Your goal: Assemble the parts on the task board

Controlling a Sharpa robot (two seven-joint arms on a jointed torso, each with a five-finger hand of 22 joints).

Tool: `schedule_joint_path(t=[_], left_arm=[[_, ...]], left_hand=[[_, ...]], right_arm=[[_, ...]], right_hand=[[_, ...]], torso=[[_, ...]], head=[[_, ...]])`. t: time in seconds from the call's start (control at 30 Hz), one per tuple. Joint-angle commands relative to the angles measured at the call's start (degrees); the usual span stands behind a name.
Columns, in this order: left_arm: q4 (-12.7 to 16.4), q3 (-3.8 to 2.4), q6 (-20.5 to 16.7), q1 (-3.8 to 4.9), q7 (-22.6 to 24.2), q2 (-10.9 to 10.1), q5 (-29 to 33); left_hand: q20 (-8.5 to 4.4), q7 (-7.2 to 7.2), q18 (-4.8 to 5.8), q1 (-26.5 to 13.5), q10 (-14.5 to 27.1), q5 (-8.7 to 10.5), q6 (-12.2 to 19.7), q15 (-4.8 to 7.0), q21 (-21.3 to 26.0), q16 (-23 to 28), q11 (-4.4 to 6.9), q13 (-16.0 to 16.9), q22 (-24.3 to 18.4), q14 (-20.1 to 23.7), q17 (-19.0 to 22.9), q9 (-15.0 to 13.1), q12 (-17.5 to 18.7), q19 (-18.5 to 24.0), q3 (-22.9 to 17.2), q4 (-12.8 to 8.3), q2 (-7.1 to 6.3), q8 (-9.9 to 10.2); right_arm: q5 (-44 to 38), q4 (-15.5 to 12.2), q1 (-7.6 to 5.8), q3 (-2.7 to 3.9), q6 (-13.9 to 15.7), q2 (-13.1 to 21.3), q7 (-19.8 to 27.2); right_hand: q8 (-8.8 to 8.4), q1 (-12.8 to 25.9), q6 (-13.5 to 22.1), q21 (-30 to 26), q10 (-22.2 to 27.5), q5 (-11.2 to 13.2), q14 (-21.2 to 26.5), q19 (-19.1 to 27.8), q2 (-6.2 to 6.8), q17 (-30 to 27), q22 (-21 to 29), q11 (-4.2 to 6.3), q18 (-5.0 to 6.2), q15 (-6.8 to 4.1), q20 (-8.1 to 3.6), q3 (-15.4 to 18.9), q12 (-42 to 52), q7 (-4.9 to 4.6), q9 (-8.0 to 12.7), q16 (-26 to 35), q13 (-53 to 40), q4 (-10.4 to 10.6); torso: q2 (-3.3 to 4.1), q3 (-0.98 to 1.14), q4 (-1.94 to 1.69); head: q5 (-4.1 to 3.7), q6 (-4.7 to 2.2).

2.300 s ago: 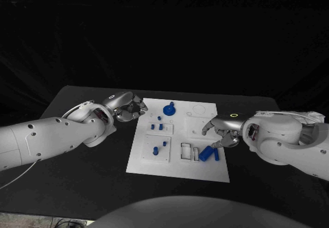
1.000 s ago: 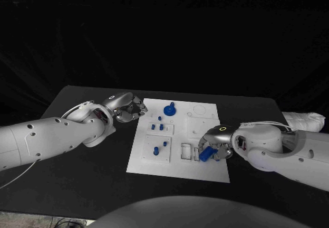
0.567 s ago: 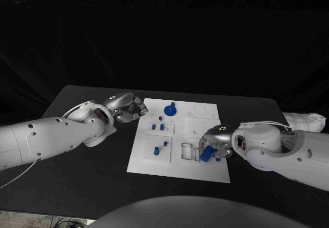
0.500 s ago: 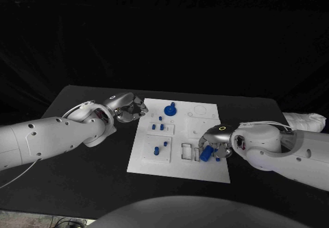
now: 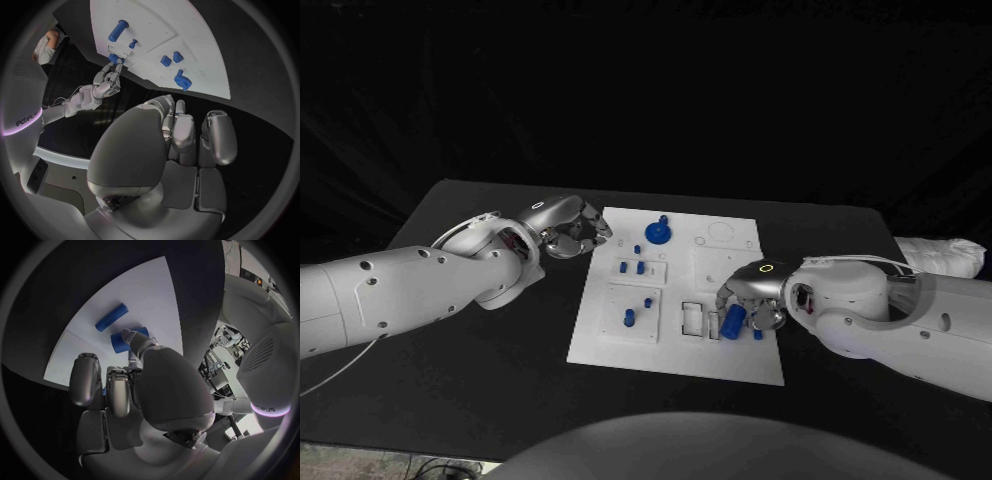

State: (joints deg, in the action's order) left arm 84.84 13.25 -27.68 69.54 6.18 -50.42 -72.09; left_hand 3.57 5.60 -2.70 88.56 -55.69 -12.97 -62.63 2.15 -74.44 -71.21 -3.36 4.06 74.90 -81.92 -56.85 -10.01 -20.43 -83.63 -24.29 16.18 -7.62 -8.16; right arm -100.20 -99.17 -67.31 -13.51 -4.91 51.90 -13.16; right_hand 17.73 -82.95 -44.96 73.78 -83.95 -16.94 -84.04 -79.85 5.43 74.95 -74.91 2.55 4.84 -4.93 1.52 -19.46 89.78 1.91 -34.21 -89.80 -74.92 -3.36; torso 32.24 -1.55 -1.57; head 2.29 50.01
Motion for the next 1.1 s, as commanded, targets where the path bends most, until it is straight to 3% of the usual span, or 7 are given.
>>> schedule_joint_path(t=[0.03,0.23,0.43,0.63,0.77,0.9,1.1], left_arm=[[0.1,-0.04,0.8,-0.07,0.2,0.1,0.0],[0.1,-0.04,1.0,-0.07,0.2,0.1,0.0],[0.1,-0.04,1.1,-0.09,0.2,0.1,0.0],[0.1,-0.04,1.2,-0.12,0.2,0.2,0.0],[0.1,-0.04,1.2,-0.13,0.2,0.2,0.0],[0.1,-0.04,1.3,-0.14,0.2,0.1,0.0],[0.0,-0.04,1.4,-0.17,0.2,0.2,0.0]], left_hand=[[0.42,0.16,-0.48,0.3,-0.4,-0.24,-0.4,0.06,0.3,0.2,0.04,0.0,10.9,0.3,0.1,-0.1,-0.2,0.0,-0.2,0.3,0.39,-0.4],[0.42,0.16,-0.48,0.3,-0.4,-0.24,-0.4,0.06,0.3,0.2,0.04,0.0,10.9,0.3,0.1,-0.1,-0.2,0.0,-0.2,0.3,0.39,-0.4],[0.42,0.16,-0.48,0.3,-0.4,-0.24,-0.4,0.06,0.3,0.2,0.04,0.0,10.9,0.3,0.1,-0.1,-0.2,0.0,-0.2,0.3,0.39,-0.4],[0.42,0.16,-0.48,0.3,-0.4,-0.24,-0.4,0.06,0.3,0.2,0.04,0.0,10.9,0.3,0.1,-0.1,-0.2,0.0,-0.2,0.3,0.39,-0.4],[0.42,0.16,-0.48,0.3,-0.4,-0.24,-0.4,0.06,0.3,0.2,0.04,0.0,10.9,0.3,0.1,-0.1,-0.2,0.0,-0.2,0.3,0.39,-0.4],[0.43,0.17,-0.49,0.3,-0.5,-0.26,-0.4,0.05,0.3,0.2,0.03,0.0,10.9,0.4,0.2,-0.1,-0.2,0.0,-0.2,0.3,0.46,-0.4],[0.43,0.17,-0.49,0.3,-0.5,-0.26,-0.4,0.05,0.3,0.2,0.03,0.0,10.9,0.4,0.2,-0.1,-0.2,0.0,-0.2,0.3,0.46,-0.4]], right_arm=[[-1.1,0.0,0.05,-0.01,0.6,-0.1,0.3],[-1.3,0.0,0.06,-0.01,1.0,-0.1,0.4],[-2.5,-0.2,0.08,-0.01,2.0,0.0,1.0],[-3.1,-0.3,0.1,-0.01,2.7,0.1,1.3],[-4.4,-0.3,0.12,-0.01,3.1,0.1,1.8],[-5.5,-0.4,0.15,-0.01,3.8,0.1,2.3],[-6.2,-0.4,0.16,-0.01,4.7,0.3,3.0]], right_hand=[[0.44,-0.1,-1.0,0.1,-6.1,1.3,-6.0,-0.2,-0.86,15.1,-10.2,0.26,-1.08,-0.18,-0.07,-0.7,0.2,-0.07,0.1,-0.2,-15.1,-0.2],[0.16,0.1,-2.5,0.2,-6.1,2.6,-6.0,-0.1,-1.02,15.1,-10.2,0.25,-1.08,-0.1,-0.01,-1.3,0.2,-0.29,0.8,-0.2,-15.1,-0.4],[-2.62,0.3,-7.3,0.5,-6.1,6.9,-6.0,0.0,-1.46,15.1,-10.2,0.21,-1.12,0.16,0.17,-3.3,0.2,-0.72,3.9,-0.2,-15.1,-1.1],[-4.75,0.6,-8.8,0.5,-6.1,7.7,-6.0,0.2,-1.01,15.1,-10.2,0.08,-1.1,0.29,0.31,-4.1,0.2,-1.06,5.8,-0.2,-15.1,-1.6],[-8.56,0.7,-7.7,-1.0,-6.1,8.2,-6.0,1.5,-0.43,15.1,-9.7,-0.26,-0.75,0.66,0.61,-5.0,0.2,0.69,9.1,-0.2,-15.1,-2.1],[-10.11,0.9,-10.2,-2.6,-6.1,9.6,-6.0,2.9,-0.15,15.1,-9.2,-0.73,-0.44,1.05,1.15,-5.5,0.2,1.02,11.7,-0.2,-15.1,-2.1],[-12.42,0.9,-9.6,-3.3,-6.1,10.5,-6.0,3.7,0.6,15.1,-9.0,-1.2,-0.26,1.43,1.57,-5.3,0.2,1.64,14.3,-0.2,-15.1,-2.0]], torso=[[-0.03,-0.01,-0.03],[-0.01,-0.01,-0.02],[0.0,-0.02,-0.04],[-0.04,-0.03,-0.06],[-0.04,-0.01,-0.07],[-0.04,-0.03,-0.07],[-0.03,-0.03,-0.09]], head=[[0.0,-0.01],[0.05,-0.01],[-0.02,-0.01],[0.02,-0.01],[0.09,-0.01],[0.06,-0.01],[0.17,-0.01]])
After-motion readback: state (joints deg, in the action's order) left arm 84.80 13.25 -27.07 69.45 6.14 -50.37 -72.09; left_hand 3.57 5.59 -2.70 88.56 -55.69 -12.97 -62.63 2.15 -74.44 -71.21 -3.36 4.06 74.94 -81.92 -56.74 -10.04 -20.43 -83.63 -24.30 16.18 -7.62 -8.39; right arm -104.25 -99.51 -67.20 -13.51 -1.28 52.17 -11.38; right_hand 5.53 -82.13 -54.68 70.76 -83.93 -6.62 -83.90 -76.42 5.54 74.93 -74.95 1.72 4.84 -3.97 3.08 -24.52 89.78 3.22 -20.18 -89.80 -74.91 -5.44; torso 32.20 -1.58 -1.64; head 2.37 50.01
